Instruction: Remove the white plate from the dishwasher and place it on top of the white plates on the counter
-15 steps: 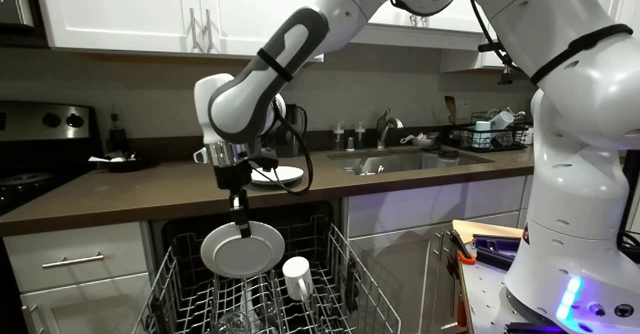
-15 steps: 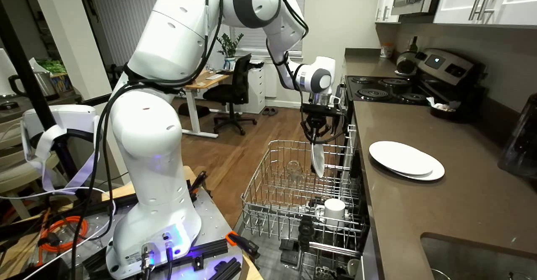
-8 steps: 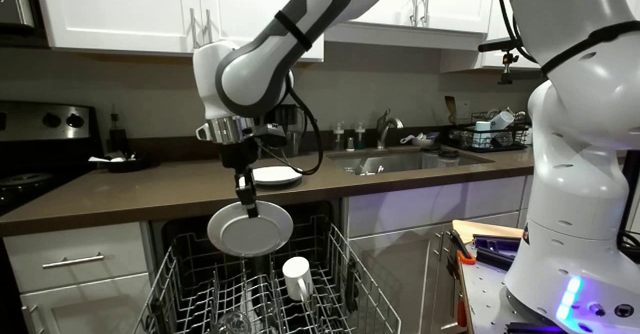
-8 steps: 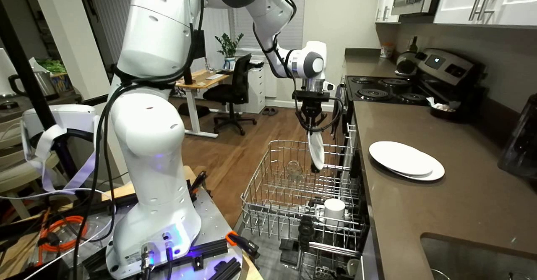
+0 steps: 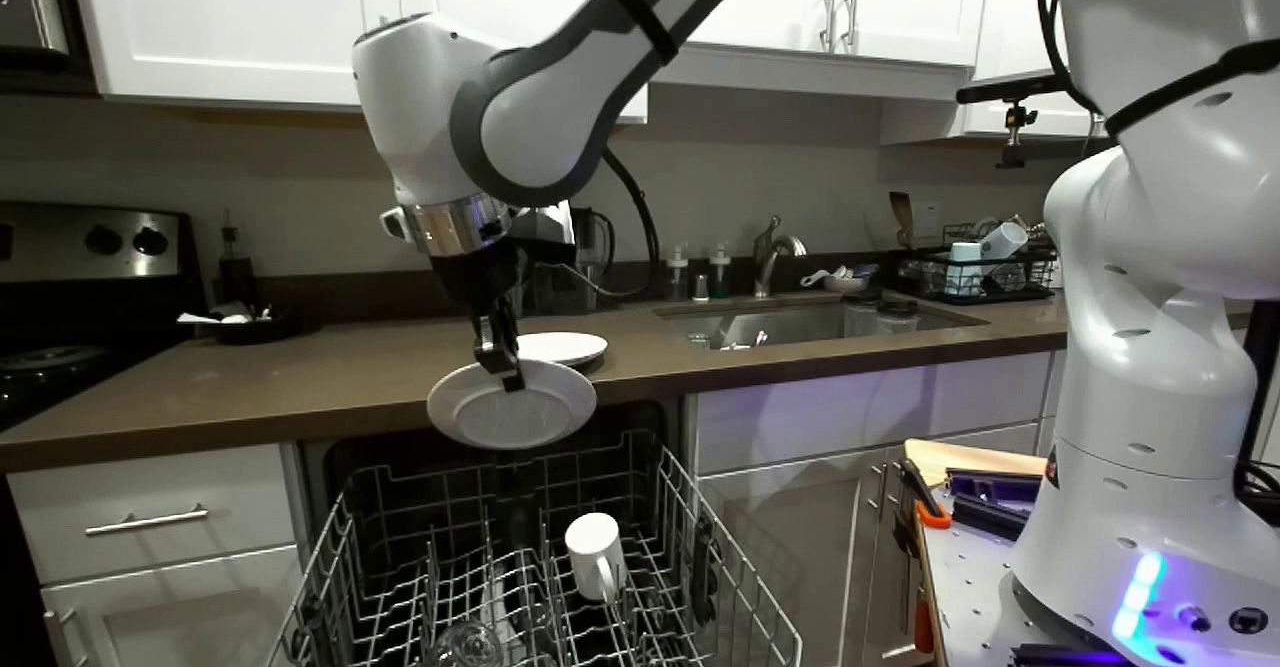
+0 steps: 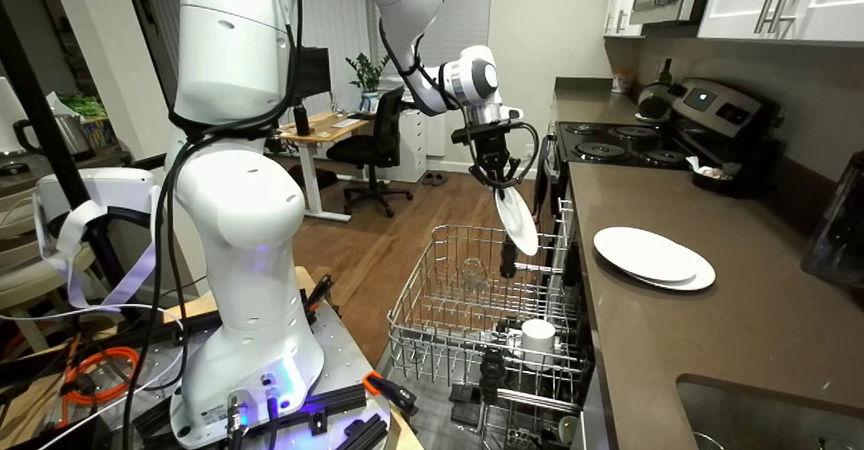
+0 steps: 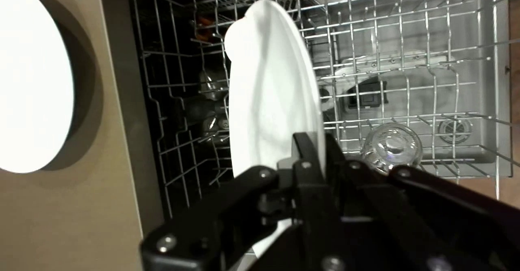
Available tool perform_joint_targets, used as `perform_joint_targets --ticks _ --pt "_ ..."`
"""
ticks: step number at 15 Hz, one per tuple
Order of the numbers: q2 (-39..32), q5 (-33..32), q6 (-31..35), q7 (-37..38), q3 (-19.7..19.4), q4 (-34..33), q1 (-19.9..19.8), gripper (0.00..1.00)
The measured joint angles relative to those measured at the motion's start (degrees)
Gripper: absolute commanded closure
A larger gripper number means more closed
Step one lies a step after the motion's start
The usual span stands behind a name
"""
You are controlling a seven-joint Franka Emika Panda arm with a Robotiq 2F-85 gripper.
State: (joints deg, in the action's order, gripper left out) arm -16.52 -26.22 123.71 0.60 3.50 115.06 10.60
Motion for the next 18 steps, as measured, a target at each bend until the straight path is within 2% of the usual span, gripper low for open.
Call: perform_joint_targets --ticks 9,18 --pt "1.2 -15.0 -7.6 13.1 -0.8 0.0 1.4 0.93" --pt "1.2 -23.2 -13.7 21.6 -1.3 0.2 1.4 0.92"
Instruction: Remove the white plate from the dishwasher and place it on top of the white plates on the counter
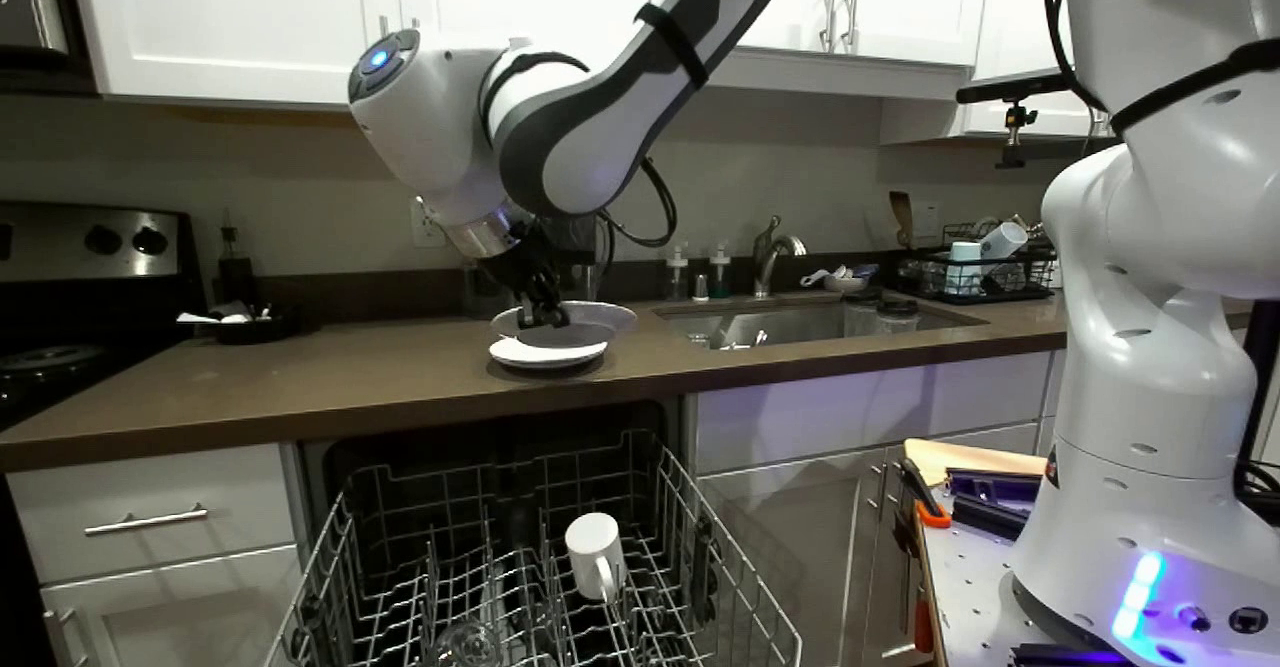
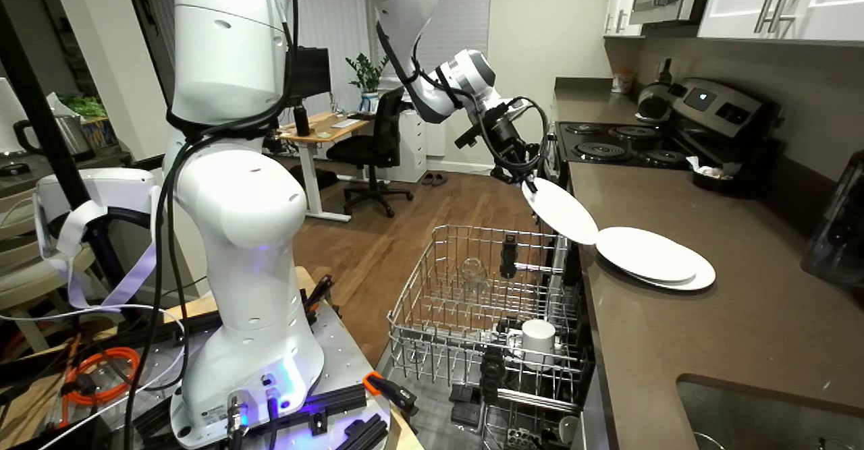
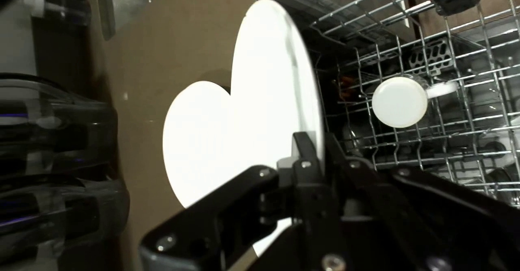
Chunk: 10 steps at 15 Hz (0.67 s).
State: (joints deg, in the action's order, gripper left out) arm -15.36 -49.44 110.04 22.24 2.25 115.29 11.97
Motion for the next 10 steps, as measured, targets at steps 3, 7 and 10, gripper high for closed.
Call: perform_joint_targets --ticks 3,7,10 --pt "0.0 0.2 1.0 0.8 0.1 0.6 -0.5 0.91" --pt "0.0 0.2 1.9 0.8 0.1 1.2 -0.8 0.93" --pt "-1.5 0.1 2.6 1.6 0.0 1.2 -0.8 0.93"
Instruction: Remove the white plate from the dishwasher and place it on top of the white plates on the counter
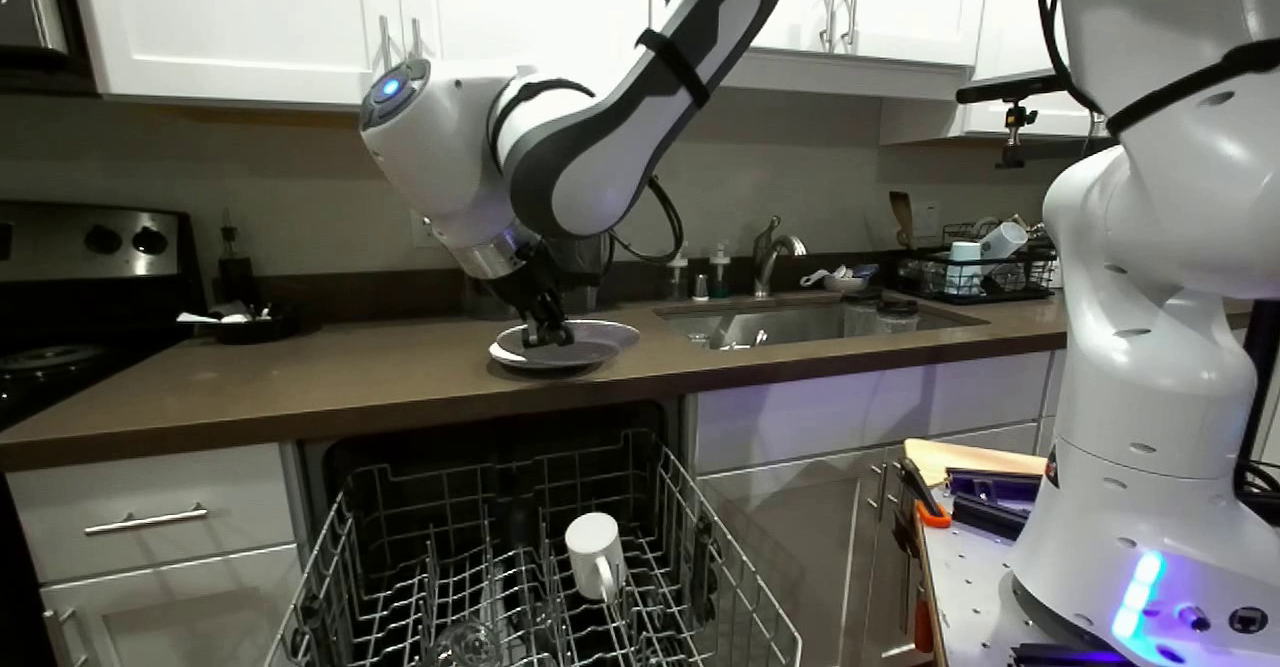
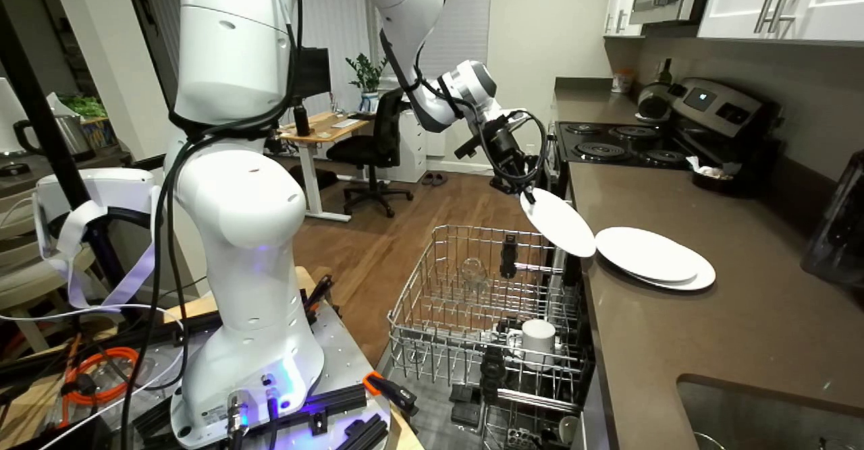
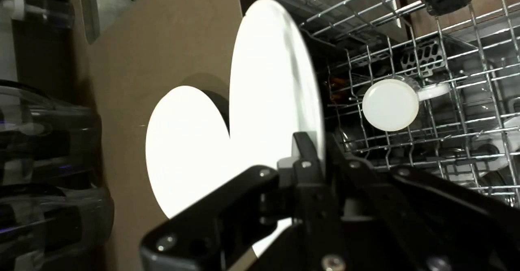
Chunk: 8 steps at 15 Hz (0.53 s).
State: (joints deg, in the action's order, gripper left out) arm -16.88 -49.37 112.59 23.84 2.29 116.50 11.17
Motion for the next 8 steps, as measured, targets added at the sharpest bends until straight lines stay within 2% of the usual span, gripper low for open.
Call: perform_joint_targets --ticks 8 --pt "-4.4 -2.2 -0.5 5.5 -1.1 -0.7 0.0 0.93"
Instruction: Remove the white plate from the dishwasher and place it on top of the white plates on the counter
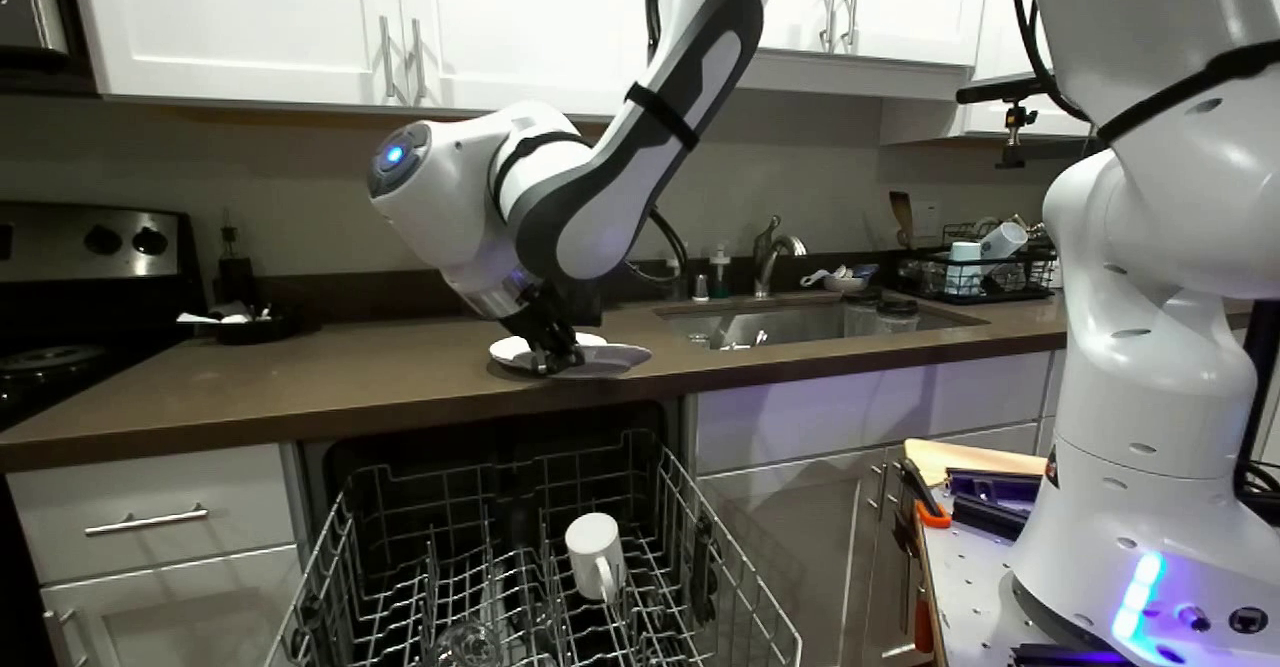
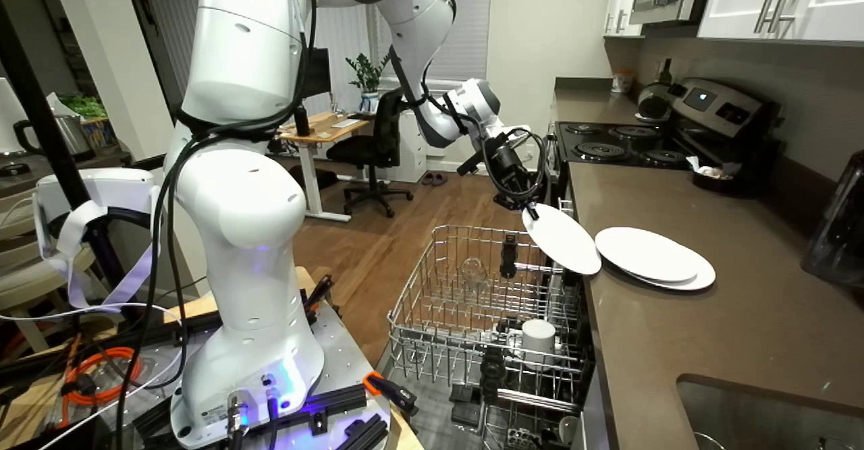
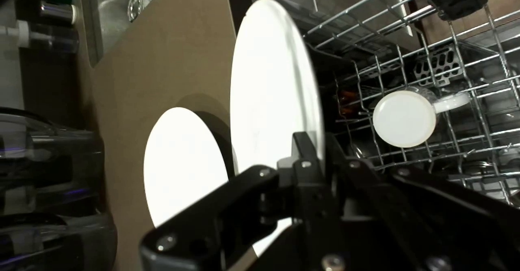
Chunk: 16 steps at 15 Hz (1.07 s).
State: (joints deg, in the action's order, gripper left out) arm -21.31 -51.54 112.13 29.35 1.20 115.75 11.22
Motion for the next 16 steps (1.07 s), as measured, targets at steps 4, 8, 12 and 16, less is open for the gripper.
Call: perform_joint_targets --ticks 4,8,12,16 --pt "1.0 0.0 -0.3 -0.1 0.5 -0.4 0.2 0.93" --pt "3.6 0.2 -4.4 -0.8 2.4 -0.8 0.9 0.93" --pt "6.1 0.2 -9.9 -1.8 3.4 -1.7 1.4 0.93" --pt "6.6 -2.6 -11.2 -1.9 2.5 -1.6 0.7 0.93"
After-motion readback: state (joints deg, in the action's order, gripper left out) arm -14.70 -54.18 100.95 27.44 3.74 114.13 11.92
